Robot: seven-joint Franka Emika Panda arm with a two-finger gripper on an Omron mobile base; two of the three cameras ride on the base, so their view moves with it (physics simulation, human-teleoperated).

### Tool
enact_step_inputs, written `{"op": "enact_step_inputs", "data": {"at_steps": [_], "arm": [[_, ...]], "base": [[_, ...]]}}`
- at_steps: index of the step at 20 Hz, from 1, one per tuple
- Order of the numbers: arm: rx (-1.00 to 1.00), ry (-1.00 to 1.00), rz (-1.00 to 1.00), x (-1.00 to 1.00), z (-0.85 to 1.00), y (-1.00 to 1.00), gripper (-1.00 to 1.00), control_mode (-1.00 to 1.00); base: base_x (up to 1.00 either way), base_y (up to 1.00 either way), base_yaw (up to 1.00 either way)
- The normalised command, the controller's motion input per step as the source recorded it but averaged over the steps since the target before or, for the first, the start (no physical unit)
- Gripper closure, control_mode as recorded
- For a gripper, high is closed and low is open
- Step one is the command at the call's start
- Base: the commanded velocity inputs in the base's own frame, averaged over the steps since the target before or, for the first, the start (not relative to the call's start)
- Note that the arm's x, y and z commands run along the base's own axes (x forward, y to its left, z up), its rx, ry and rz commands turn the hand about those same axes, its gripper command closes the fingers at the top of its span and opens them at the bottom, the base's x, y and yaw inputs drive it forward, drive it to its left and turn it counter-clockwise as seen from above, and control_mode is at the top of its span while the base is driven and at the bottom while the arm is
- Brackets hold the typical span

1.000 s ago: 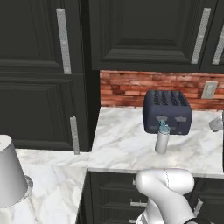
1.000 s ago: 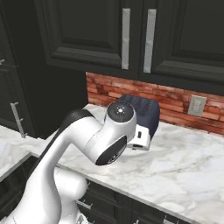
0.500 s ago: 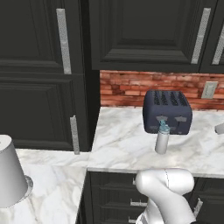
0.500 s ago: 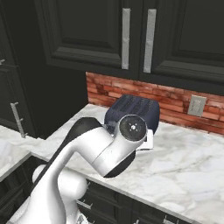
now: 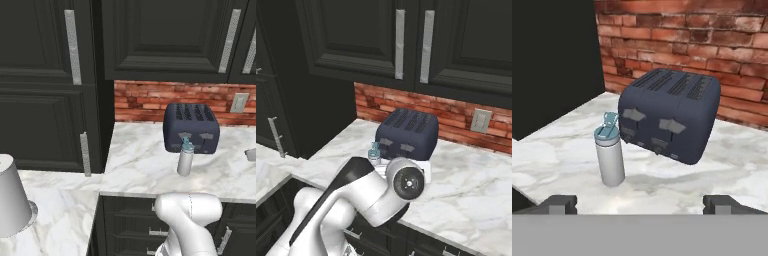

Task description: Move the drinks to the dining counter.

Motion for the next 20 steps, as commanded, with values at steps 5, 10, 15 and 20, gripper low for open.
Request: {"op": "enact_step_inputs", "data": {"at_steps": [5,10,15,20], "arm": [[0.0,-0.17,0.0,0.1,-0.11,0.12,-1.0,-1.0],[-0.03,-0.06,0.0,0.28,0.0,0.35,-1.0,-1.0],[-0.03,-0.03,0.02,0.14,0.02,0.16,-1.0,-1.0],[0.0,-0.02,0.13,0.0,0.0,0.0,-1.0,-1.0]], "base": [[0.0,0.0,0.0],[0.0,0.0,0.0],[0.0,0.0,0.0],[0.0,0.0,0.0]]}}
